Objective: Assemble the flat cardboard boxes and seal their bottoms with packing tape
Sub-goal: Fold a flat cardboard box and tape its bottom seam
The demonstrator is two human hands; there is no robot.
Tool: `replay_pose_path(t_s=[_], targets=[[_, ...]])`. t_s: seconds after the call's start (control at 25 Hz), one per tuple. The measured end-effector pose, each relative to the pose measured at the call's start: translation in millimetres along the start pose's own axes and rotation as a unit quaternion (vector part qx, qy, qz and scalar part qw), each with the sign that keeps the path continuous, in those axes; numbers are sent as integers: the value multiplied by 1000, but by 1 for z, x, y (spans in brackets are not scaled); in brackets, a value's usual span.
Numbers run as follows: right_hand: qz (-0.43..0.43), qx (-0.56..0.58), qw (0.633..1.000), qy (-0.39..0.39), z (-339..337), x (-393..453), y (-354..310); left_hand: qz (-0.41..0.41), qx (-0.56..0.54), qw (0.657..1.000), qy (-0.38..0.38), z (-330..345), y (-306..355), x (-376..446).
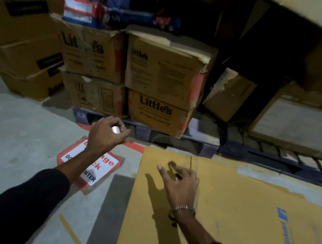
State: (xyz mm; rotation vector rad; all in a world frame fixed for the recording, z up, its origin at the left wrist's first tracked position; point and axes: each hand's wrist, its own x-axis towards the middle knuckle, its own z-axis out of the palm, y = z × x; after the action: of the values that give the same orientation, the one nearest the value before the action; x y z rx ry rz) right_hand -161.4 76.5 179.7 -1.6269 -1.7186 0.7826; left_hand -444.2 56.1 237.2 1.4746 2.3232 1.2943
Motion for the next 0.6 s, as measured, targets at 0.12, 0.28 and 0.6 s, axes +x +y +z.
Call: replay_pose_path(t_s=[0.12, 0.28, 0.6], targets=[[6, -5, 1000, -26, -43, -25, 19, 32, -7, 999, 15, -27, 46, -23], [6, -32, 998, -61, -82, -53, 9, 15, 2, 999, 47, -75, 82, -83], [-44, 66, 985, -154, -110, -134, -118, 44, 187, 978, 83, -225, 70, -232]])
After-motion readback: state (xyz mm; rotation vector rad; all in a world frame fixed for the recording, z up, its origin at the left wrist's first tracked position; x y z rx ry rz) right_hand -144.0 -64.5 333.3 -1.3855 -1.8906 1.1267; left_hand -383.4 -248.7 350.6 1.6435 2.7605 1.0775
